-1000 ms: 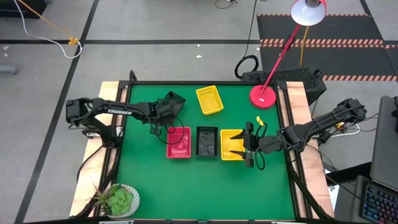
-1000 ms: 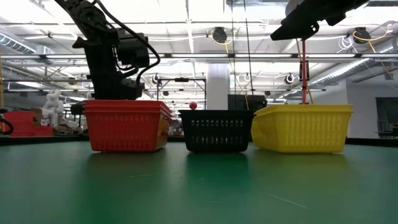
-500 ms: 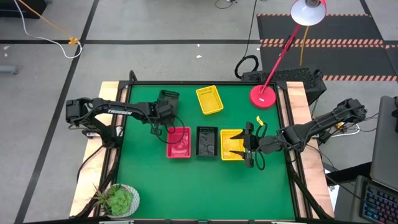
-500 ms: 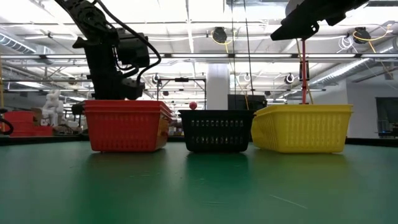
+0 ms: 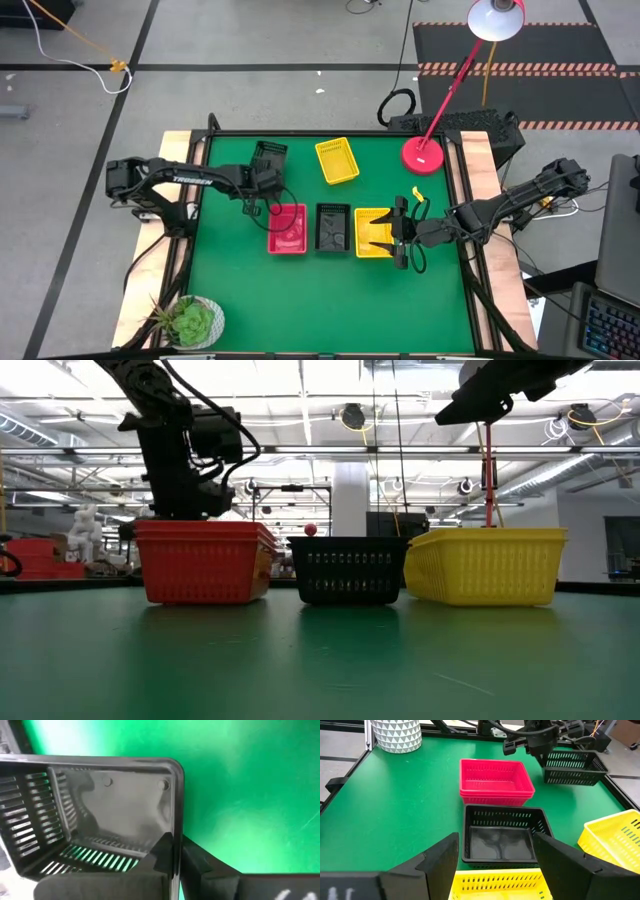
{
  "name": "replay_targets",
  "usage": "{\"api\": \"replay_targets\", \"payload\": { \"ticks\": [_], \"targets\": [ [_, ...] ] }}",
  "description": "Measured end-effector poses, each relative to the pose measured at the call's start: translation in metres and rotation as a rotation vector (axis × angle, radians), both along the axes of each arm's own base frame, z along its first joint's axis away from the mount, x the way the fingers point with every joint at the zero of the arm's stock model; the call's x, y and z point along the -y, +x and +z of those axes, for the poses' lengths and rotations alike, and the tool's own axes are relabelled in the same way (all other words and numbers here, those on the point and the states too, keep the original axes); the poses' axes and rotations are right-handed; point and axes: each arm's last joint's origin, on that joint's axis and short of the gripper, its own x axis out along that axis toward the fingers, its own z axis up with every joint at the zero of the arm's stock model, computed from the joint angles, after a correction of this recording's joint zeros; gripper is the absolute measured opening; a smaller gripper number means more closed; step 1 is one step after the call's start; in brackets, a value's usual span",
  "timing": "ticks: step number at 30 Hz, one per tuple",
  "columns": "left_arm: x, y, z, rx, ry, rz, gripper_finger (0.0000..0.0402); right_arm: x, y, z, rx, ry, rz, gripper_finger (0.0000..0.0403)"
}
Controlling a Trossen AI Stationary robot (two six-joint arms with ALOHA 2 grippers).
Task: Stack baskets by color
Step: Stack the top black bin on top of the bottom black bin
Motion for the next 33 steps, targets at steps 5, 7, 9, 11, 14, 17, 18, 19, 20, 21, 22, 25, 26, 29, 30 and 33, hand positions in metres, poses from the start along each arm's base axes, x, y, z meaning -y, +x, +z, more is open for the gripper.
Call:
{"api": "replay_targets", "payload": {
  "ticks": [5, 7, 9, 11, 14, 17, 18, 19, 20, 21, 22, 25, 26, 29, 30, 33],
  "targets": [
    [-0.001, 0.005, 0.024, -0.059, 0.047, 0.01, 0.001, 0.0, 0.0, 0.0, 0.0, 0.0, -0.001, 0.0249],
    [-0.002, 0.009, 0.037, -0.057, 0.048, 0.029, 0.0008, 0.0, 0.0, 0.0, 0.001, 0.005, -0.003, 0.0249],
    [-0.002, 0.013, 0.051, -0.047, 0.051, 0.044, 0.0013, 0.0, 0.0, 0.0, 0.002, 0.011, -0.007, 0.0249],
    [-0.001, 0.017, 0.065, -0.033, 0.064, 0.047, 0.0017, 0.0, 0.0, 0.0, 0.003, 0.022, -0.013, 0.0249],
    [0.006, 0.026, 0.089, 0.019, 0.071, 0.034, 0.0009, 0.0, 0.0, 0.0, 0.004, 0.026, -0.016, 0.0249],
    [0.016, 0.035, 0.113, 0.101, 0.075, 0.025, 0.0009, 0.0, 0.0, 0.001, 0.012, 0.03, -0.017, 0.0249],
    [0.02, 0.038, 0.121, 0.134, 0.077, 0.017, 0.0013, 0.0, 0.0, 0.001, 0.014, 0.036, -0.02, 0.0249],
    [0.025, 0.04, 0.127, 0.161, 0.077, 0.005, 0.0017, 0.0, 0.0, 0.001, 0.016, 0.043, -0.024, 0.0249],
    [0.03, 0.043, 0.133, 0.184, 0.076, -0.01, 0.0019, 0.0, 0.001, 0.001, 0.019, 0.046, -0.03, 0.0249],
    [0.035, 0.045, 0.139, 0.206, 0.076, -0.026, 0.002, 0.0, 0.001, 0.001, 0.021, 0.047, -0.035, 0.0249],
    [0.041, 0.047, 0.144, 0.224, 0.076, -0.045, 0.0019, 0.0, 0.001, 0.002, 0.027, 0.041, -0.049, 0.0249],
    [0.058, 0.05, 0.155, 0.268, 0.071, -0.099, 0.0008, 0.001, 0.001, 0.003, 0.043, 0.045, -0.081, 0.0249],
    [0.064, 0.051, 0.158, 0.284, 0.068, -0.109, 0.0008, 0.001, 0.001, 0.003, 0.048, 0.05, -0.088, 0.0249],
    [0.08, 0.054, 0.162, 0.348, 0.074, -0.118, 0.0015, 0.001, 0.003, 0.006, 0.082, 0.067, -0.09, 0.0249],
    [0.085, 0.055, 0.163, 0.369, 0.073, -0.12, 0.0016, 0.0, 0.003, 0.007, 0.096, 0.074, -0.09, 0.0249],
    [0.102, 0.059, 0.163, 0.428, 0.062, -0.131, 0.0009, 0.001, 0.005, 0.011, 0.142, 0.076, -0.122, 0.0249]
  ]
}}
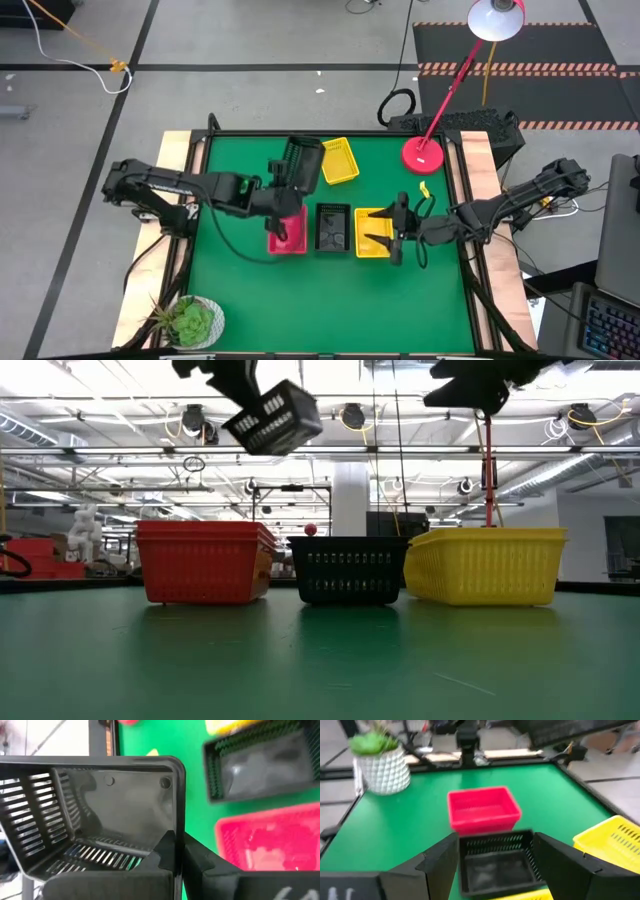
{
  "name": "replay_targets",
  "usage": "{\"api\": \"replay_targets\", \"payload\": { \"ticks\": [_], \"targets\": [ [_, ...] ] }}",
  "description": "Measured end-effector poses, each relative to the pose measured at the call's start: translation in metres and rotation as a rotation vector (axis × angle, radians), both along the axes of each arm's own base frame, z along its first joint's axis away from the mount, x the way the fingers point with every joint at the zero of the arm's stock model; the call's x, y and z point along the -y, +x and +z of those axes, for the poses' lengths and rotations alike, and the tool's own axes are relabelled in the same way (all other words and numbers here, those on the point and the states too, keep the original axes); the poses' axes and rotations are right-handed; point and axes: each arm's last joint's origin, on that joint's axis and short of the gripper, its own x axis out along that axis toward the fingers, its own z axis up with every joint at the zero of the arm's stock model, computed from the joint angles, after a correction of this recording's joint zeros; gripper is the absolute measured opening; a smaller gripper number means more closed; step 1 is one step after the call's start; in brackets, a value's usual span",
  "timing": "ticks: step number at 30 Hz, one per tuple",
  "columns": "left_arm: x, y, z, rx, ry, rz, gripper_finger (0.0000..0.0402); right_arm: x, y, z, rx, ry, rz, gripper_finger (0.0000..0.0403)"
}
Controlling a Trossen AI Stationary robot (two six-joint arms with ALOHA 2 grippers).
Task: Stack baskets by color
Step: Stack the top black bin on top of the bottom black bin
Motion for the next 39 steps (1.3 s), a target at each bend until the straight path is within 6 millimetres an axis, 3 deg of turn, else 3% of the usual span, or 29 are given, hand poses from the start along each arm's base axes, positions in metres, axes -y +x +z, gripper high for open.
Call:
{"api": "replay_targets", "payload": {
  "ticks": [6, 13, 21, 30, 39],
  "targets": [
    [0.037, 0.02, -0.016, 0.063, 0.042, -0.045, 0.0016, -0.001, 0.005, 0.006, 0.078, -0.005, -0.032, 0.0249],
    [0.071, 0.048, -0.055, 0.009, 0.102, -0.153, 0.0011, -0.007, 0.021, 0.027, 0.062, -0.154, 0.025, 0.0249],
    [0.092, 0.059, -0.094, -0.134, 0.221, -0.263, 0.0008, -0.022, 0.059, 0.053, -0.185, -0.47, 0.147, 0.0249],
    [0.095, 0.056, -0.095, -0.168, 0.269, -0.286, 0.0013, -0.036, 0.104, 0.056, -0.381, -0.643, 0.352, 0.0247],
    [0.095, 0.056, -0.093, -0.159, 0.283, -0.278, 0.002, -0.02, 0.108, 0.049, -0.502, -0.612, 0.408, 0.0183]
  ]
}}
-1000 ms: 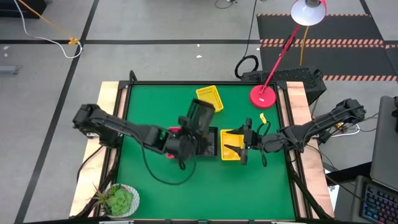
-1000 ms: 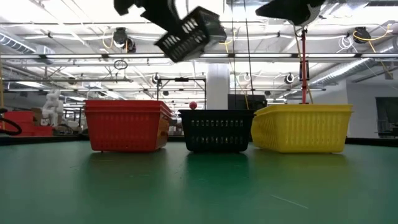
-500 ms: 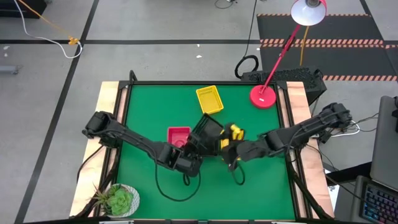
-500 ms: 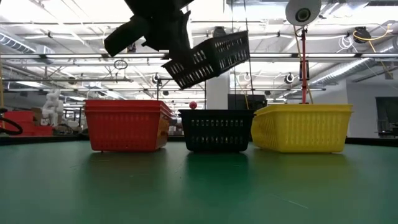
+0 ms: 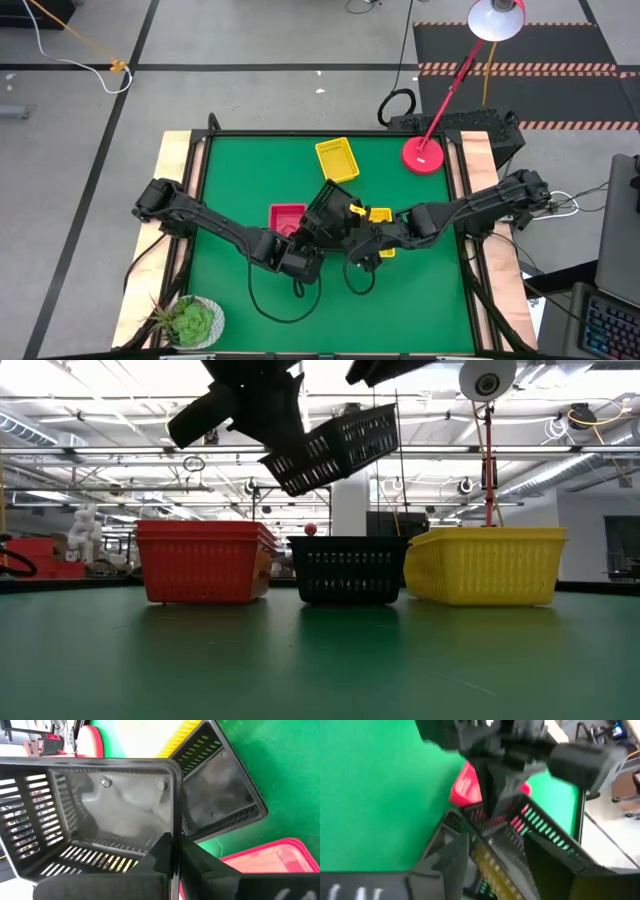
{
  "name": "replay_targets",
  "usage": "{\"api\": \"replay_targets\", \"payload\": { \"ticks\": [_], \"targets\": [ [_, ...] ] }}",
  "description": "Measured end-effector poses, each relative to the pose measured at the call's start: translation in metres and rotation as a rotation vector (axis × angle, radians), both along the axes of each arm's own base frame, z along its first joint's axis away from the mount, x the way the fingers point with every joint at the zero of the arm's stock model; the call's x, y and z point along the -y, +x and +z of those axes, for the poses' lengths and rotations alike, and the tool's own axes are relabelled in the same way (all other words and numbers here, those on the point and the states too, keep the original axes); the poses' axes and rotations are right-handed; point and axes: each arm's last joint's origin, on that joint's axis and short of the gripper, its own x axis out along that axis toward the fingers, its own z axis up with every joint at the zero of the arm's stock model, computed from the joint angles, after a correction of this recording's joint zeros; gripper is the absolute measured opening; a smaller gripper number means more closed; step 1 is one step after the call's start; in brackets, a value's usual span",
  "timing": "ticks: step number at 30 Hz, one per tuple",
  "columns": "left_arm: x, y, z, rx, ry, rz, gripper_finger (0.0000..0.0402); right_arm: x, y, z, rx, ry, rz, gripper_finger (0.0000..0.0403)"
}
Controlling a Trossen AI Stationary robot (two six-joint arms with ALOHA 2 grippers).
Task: Stack baskets by color
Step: Stack the top black bin on top of the bottom black bin
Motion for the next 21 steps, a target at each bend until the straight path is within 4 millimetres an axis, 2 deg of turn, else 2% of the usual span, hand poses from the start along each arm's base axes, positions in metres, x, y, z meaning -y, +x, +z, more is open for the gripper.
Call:
{"api": "replay_targets", "payload": {
  "ticks": [4, 7, 10, 15, 21],
  "targets": [
    [0.0, 0.0, 0.0, -0.004, 0.007, -0.011, 0.0008, 0.008, -0.002, -0.004, -0.062, -0.028, 0.017, 0.0147],
    [0.0, 0.0, 0.0, -0.006, 0.009, -0.013, 0.0018, 0.014, -0.001, -0.005, -0.082, -0.051, 0.024, 0.0129],
    [0.0, 0.0, 0.0, -0.012, 0.016, -0.022, 0.0023, 0.019, -0.002, -0.006, -0.109, -0.085, 0.051, 0.0122],
    [0.0, 0.0, 0.0, -0.022, 0.021, -0.034, 0.0008, 0.025, -0.001, -0.007, -0.132, -0.094, 0.095, 0.012],
    [-0.001, 0.001, 0.0, -0.025, 0.022, -0.038, 0.0026, 0.026, -0.002, -0.008, -0.159, -0.118, 0.117, 0.0097]
  ]
}}
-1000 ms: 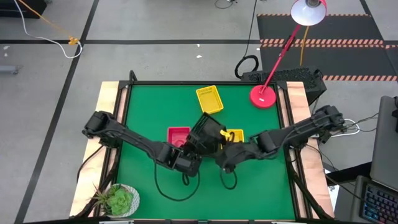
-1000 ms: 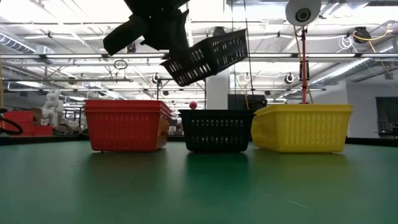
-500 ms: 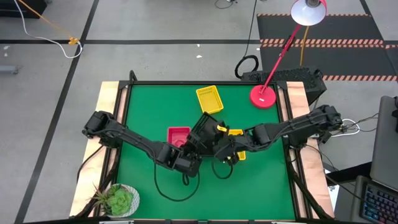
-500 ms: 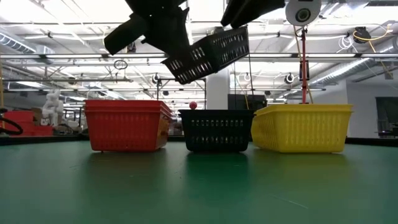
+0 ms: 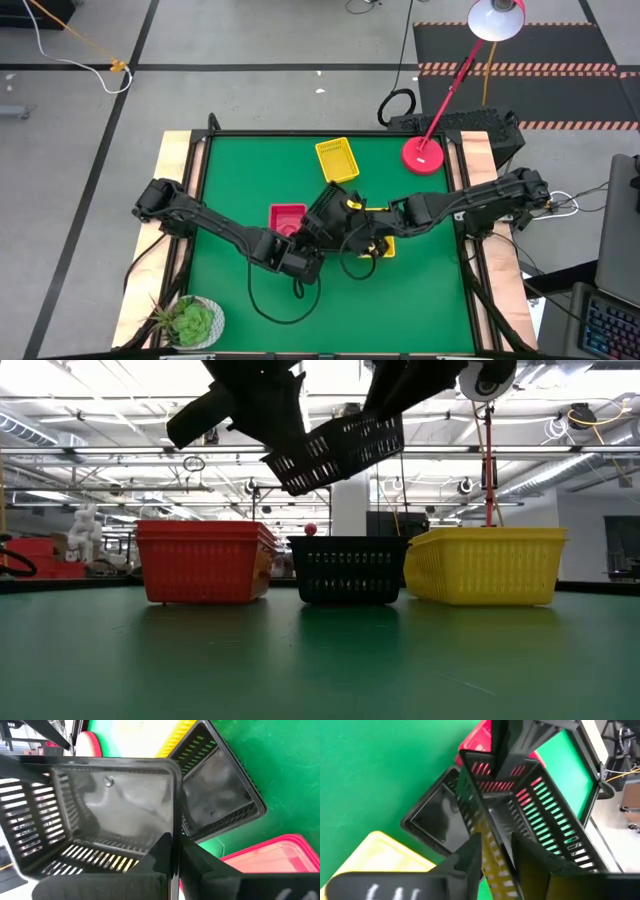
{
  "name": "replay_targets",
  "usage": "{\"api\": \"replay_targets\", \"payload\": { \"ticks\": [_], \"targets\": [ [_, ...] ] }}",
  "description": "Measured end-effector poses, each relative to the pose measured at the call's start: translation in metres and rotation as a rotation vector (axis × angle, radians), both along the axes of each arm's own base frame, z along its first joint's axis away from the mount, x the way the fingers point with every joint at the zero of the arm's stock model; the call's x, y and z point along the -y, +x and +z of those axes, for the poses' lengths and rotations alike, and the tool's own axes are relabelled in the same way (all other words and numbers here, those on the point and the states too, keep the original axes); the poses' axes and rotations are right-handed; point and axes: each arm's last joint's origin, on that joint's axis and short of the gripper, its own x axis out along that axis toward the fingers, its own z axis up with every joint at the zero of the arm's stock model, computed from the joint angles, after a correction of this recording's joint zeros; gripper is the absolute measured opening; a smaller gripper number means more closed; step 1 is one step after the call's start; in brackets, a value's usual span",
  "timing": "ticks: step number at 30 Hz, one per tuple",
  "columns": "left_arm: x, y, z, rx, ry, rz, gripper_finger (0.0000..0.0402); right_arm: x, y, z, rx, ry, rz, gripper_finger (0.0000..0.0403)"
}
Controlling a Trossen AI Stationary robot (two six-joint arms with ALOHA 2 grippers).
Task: Stack baskets by color
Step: Stack the top black bin on top of the bottom black bin
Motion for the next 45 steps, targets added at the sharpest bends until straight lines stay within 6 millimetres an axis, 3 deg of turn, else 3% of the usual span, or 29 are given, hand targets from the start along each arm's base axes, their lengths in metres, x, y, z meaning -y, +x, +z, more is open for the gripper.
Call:
{"api": "replay_targets", "payload": {
  "ticks": [6, 11, 18, 21, 28, 32, 35, 40, 45],
  "targets": [
    [0.0, 0.0, 0.0, -0.018, 0.022, -0.031, 0.0008, 0.003, -0.002, -0.004, -0.032, -0.015, 0.012, 0.0049],
    [-0.002, 0.002, 0.001, -0.007, 0.02, -0.027, 0.0028, 0.003, -0.003, -0.012, -0.062, -0.033, 0.038, 0.0013],
    [-0.002, 0.003, 0.001, 0.022, 0.018, 0.005, 0.0041, 0.003, -0.005, -0.018, -0.074, -0.04, 0.037, 0.0008],
    [-0.001, 0.003, 0.002, 0.058, -0.004, 0.041, 0.0078, 0.003, -0.005, -0.019, -0.08, -0.043, 0.036, 0.0006],
    [0.016, -0.004, 0.003, 0.197, -0.027, 0.156, 0.0216, 0.005, -0.01, -0.017, -0.116, -0.083, 0.078, 0.0004],
    [0.027, -0.015, 0.017, 0.313, -0.137, 0.218, 0.0258, 0.008, -0.017, -0.011, -0.118, -0.053, 0.104, 0.0004],
    [0.028, -0.027, 0.034, 0.415, -0.253, 0.304, 0.0261, 0.01, -0.021, -0.005, -0.108, -0.021, 0.124, 0.0003],
    [0.017, -0.052, 0.064, 0.503, -0.369, 0.415, 0.0231, 0.018, -0.025, 0.002, -0.097, -0.048, 0.247, 0.0003],
    [0.001, -0.079, 0.073, 0.549, -0.383, 0.522, 0.0185, 0.026, -0.018, 0.004, -0.063, -0.131, 0.428, 0.0002]
  ]
}}
